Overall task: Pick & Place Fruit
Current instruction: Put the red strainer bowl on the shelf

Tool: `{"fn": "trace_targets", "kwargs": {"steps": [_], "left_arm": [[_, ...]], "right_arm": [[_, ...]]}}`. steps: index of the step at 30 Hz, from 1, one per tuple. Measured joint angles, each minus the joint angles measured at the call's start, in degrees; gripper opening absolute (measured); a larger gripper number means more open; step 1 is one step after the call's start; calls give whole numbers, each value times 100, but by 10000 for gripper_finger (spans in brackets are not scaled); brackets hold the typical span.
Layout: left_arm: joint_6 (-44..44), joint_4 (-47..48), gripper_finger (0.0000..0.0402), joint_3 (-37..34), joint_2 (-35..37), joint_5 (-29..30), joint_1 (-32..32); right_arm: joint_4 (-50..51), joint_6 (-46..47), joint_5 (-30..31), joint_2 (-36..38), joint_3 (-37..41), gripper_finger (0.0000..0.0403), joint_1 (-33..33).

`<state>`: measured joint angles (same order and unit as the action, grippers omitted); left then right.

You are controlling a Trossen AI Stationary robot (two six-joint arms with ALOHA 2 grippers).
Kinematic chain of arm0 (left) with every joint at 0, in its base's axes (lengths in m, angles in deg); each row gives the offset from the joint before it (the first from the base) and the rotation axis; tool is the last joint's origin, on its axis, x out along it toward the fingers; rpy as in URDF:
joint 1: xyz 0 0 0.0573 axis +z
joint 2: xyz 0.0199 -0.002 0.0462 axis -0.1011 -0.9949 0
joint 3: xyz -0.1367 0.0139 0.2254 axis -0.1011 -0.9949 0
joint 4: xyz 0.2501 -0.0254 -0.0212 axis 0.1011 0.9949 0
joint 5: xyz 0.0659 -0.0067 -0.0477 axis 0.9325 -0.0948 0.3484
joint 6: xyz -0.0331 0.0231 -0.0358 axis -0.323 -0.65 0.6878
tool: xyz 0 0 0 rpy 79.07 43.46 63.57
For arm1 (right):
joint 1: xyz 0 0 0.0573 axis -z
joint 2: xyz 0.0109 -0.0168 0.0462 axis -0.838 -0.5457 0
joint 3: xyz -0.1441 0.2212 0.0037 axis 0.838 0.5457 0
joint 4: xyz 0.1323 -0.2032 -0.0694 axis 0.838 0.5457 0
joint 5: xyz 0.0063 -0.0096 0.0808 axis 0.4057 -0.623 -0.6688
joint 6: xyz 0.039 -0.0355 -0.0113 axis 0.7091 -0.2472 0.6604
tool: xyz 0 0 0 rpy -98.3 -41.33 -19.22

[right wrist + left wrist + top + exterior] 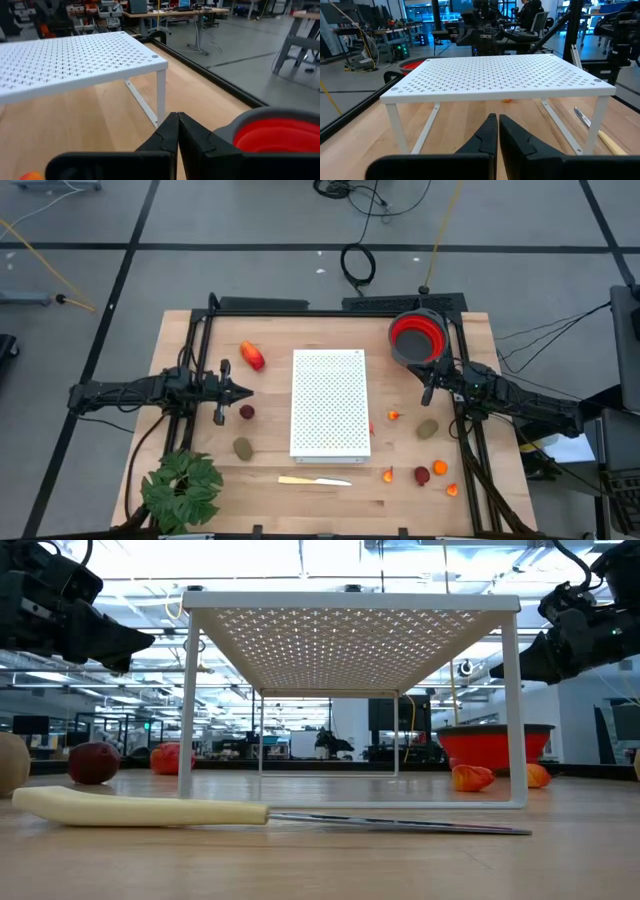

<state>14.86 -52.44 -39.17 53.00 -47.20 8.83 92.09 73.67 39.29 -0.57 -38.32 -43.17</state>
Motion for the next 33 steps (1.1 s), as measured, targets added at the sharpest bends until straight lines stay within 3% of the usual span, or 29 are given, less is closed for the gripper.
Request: {"fn": "trace_targets", "kwargs": {"steps": [14, 18, 24, 33], "left_arm": [[-290, 2, 19, -2, 0, 31, 0], [-760, 2, 19, -2, 0, 41, 0], [-551, 2, 19, -2, 0, 44, 0], [-566, 0, 19, -2, 0, 44, 0]], "right_arm": [[-44, -273, 136, 0, 4, 4, 0], [-455, 263, -11, 0, 36, 4, 1], [-1202, 1623, -5, 0, 34, 4, 0], [-2619, 1842, 24, 0, 23, 4, 2]]}}
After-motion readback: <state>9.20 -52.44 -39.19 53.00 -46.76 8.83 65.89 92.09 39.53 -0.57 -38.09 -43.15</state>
